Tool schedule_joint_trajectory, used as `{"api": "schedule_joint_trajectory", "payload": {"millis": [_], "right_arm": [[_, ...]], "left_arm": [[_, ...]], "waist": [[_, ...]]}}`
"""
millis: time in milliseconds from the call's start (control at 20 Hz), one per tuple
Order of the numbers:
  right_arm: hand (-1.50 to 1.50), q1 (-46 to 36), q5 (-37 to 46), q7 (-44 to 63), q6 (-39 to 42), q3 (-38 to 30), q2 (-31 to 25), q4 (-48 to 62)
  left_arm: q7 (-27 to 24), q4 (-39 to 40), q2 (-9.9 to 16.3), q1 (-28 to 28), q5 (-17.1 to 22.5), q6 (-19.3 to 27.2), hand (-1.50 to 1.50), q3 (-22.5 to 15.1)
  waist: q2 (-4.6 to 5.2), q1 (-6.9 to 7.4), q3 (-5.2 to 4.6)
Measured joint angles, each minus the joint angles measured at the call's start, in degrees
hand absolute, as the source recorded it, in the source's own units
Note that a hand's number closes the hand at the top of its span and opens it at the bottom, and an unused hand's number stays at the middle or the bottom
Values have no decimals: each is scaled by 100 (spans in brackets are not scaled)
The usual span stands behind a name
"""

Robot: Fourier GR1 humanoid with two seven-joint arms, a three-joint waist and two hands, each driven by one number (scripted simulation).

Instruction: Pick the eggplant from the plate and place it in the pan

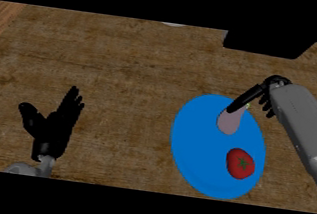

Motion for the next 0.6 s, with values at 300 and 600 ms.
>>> {"api": "schedule_joint_trajectory", "payload": {"millis": [300, 600], "right_arm": [[-150, -338, -278, -52, 379, -63, 220, 603], [-150, -516, -88, -310, 462, 31, 416, 1002]], "left_arm": [[-98, -48, 0, 167, -33, -31, 0, 66], [0, -127, 3, 268, -40, -59, 0, 169]], "waist": [[-35, -93, 5], [-66, -180, -8]]}}
